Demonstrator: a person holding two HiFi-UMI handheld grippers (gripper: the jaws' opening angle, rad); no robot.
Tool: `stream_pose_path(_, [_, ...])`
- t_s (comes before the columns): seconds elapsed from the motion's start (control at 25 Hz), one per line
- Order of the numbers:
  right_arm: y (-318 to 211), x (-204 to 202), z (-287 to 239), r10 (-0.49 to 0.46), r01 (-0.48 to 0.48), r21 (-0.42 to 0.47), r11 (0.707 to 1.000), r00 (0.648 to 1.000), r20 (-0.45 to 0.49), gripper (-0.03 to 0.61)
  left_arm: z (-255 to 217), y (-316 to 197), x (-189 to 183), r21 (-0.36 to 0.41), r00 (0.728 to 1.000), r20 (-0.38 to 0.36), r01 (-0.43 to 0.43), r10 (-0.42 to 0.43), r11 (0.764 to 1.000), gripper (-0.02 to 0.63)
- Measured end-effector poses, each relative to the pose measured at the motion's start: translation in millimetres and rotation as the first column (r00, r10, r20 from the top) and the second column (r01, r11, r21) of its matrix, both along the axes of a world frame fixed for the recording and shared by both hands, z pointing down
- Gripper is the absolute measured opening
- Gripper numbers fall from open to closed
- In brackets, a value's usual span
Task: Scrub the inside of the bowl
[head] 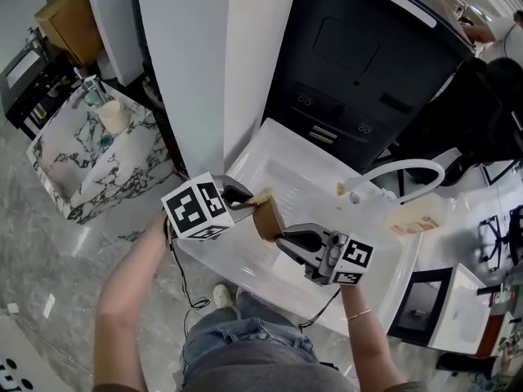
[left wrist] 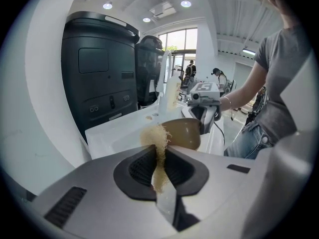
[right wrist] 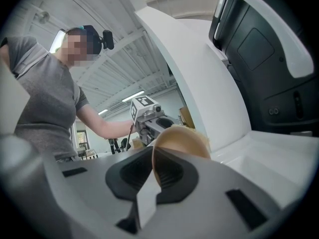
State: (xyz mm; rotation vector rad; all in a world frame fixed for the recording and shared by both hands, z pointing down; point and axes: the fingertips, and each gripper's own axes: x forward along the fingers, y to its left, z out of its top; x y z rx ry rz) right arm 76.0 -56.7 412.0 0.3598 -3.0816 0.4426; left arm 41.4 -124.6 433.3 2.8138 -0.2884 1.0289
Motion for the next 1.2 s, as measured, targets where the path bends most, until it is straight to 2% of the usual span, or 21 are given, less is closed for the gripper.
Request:
stream_pose_path(0.36, [-11.2, -5.0, 7.8, 0.035, -0.035, -0.012, 0.999, 0.998, -0.045, 0.021, -3.7, 4.1, -0.5, 0.024, 1.0, -0.006, 0.001, -0.001, 1.0, 0.044])
stream_pose_path(0.84, [-22.7, -17.6, 25.7, 0.086, -0.092, -0.04, 0.995, 0.989, -0.124, 0.021, 5.7, 24.4, -4.3, 0.001, 1.0, 0.003, 0.003, -0.003, 1.0, 0.044])
stream_pose_path(1.2, [-25.4, -30.5, 29.8, 0.108, -0.118, -0.064, 0.991, 0.984, -0.138, 0.021, 9.2, 42.0, -10.4, -0.019, 1.0, 0.014, -0.023, 0.024, 1.0, 0.044])
